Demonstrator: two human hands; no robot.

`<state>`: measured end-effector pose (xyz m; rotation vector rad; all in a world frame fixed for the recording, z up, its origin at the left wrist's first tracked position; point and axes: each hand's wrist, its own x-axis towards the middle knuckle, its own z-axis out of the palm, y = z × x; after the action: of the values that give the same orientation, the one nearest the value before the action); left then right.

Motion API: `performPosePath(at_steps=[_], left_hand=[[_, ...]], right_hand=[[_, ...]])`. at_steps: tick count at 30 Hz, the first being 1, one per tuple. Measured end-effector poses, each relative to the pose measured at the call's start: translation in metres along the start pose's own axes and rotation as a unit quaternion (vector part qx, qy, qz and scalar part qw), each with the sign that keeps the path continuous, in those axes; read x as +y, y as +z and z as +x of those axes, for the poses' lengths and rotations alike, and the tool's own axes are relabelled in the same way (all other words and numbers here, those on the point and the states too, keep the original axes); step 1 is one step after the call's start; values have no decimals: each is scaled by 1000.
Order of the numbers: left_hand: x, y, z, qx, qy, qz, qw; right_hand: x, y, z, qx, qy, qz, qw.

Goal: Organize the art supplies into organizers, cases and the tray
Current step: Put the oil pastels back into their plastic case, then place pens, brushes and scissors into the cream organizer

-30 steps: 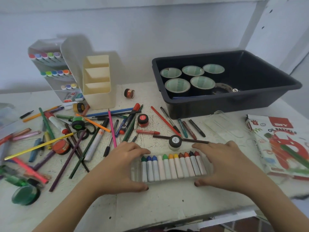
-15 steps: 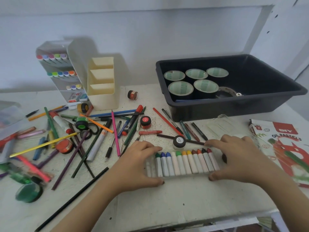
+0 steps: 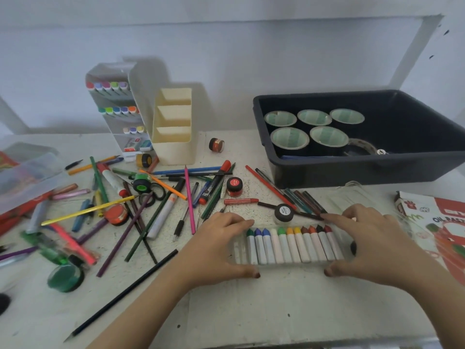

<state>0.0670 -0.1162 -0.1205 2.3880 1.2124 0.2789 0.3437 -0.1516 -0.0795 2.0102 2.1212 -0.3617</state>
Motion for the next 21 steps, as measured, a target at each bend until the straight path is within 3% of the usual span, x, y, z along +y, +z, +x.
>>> performPosePath(at_steps=[4, 10, 16, 21], left_hand=[[-3, -8, -6, 30, -12, -32, 999], [-29, -26, -26, 139, -60, -58, 987], [-68, -43, -70, 230, -152, -78, 958], [-101, -63, -107, 276, -216, -84, 933]], right_hand=[[-9, -11, -3, 55, -69, 94, 992], [-55, -22, 9, 160, -165, 191, 954], [-116, -17, 35, 149, -207, 221, 941], [-162, -8, 57, 137, -191, 224, 946]])
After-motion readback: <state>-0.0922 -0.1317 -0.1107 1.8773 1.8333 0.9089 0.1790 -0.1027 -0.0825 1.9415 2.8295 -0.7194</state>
